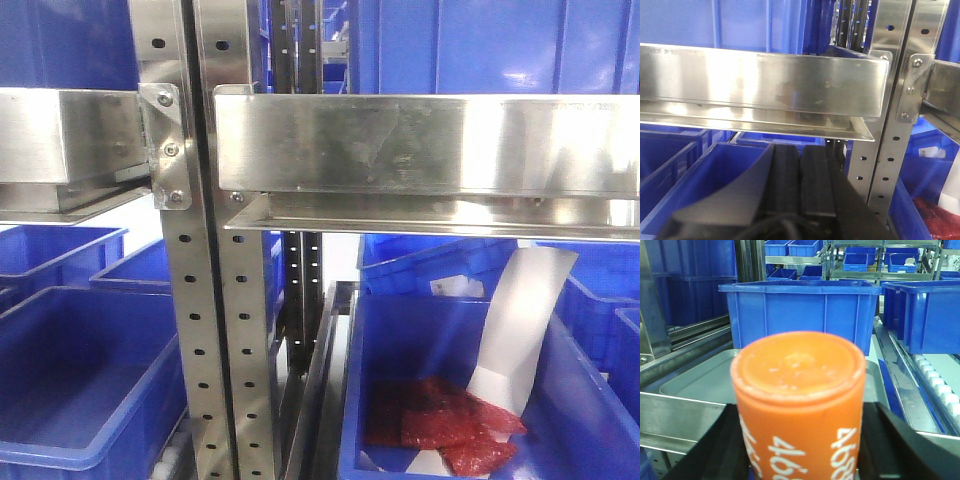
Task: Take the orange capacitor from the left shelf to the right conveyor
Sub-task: 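Withdraw the right gripper holding the capacitor from the shelf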
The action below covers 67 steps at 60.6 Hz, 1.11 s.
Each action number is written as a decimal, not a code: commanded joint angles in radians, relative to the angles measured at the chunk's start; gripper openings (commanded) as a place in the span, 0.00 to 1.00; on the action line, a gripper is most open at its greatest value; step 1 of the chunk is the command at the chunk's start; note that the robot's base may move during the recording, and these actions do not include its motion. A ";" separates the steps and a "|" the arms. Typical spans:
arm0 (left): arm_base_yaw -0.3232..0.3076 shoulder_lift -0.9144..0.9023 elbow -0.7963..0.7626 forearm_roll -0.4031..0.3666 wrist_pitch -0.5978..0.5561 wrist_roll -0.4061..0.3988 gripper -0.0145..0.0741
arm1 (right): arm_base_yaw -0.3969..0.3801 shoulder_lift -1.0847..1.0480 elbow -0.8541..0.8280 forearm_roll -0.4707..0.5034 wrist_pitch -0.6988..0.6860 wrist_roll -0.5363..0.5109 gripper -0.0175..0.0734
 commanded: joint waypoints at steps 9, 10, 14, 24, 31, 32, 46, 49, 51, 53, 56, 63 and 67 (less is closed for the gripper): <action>-0.005 -0.011 -0.003 -0.002 -0.086 -0.001 0.02 | -0.004 0.009 -0.028 -0.016 -0.086 -0.009 0.30; -0.005 -0.011 -0.003 -0.002 -0.086 -0.001 0.02 | -0.004 0.009 -0.028 -0.016 -0.086 -0.009 0.30; -0.005 -0.011 -0.003 -0.002 -0.086 -0.001 0.02 | -0.004 0.009 -0.028 -0.016 -0.086 -0.009 0.30; -0.005 -0.011 -0.003 -0.002 -0.086 -0.001 0.02 | -0.004 0.009 -0.028 -0.016 -0.086 -0.009 0.30; -0.005 -0.011 -0.003 -0.002 -0.086 -0.001 0.02 | -0.004 0.009 -0.028 -0.016 -0.086 -0.009 0.30; -0.005 -0.011 -0.003 -0.002 -0.086 -0.001 0.02 | -0.004 0.009 -0.028 -0.016 -0.086 -0.009 0.30; -0.005 -0.011 -0.003 -0.002 -0.086 -0.001 0.02 | -0.004 0.009 -0.028 -0.016 -0.086 -0.009 0.30; -0.005 -0.011 -0.003 -0.002 -0.086 -0.001 0.02 | -0.004 0.009 -0.028 -0.016 -0.086 -0.009 0.30; -0.005 -0.011 -0.003 -0.002 -0.086 -0.001 0.02 | -0.004 0.009 -0.028 -0.016 -0.086 -0.009 0.30; -0.005 -0.011 -0.003 -0.002 -0.086 -0.001 0.02 | -0.004 0.009 -0.028 -0.016 -0.086 -0.009 0.30; -0.005 -0.011 -0.003 -0.002 -0.086 -0.001 0.02 | -0.004 0.009 -0.028 -0.016 -0.086 -0.009 0.30; -0.005 -0.011 -0.003 -0.002 -0.086 -0.001 0.02 | -0.004 0.009 -0.028 -0.016 -0.086 -0.009 0.30; -0.005 -0.011 -0.003 -0.002 -0.086 -0.001 0.02 | -0.004 0.009 -0.028 -0.016 -0.086 -0.009 0.30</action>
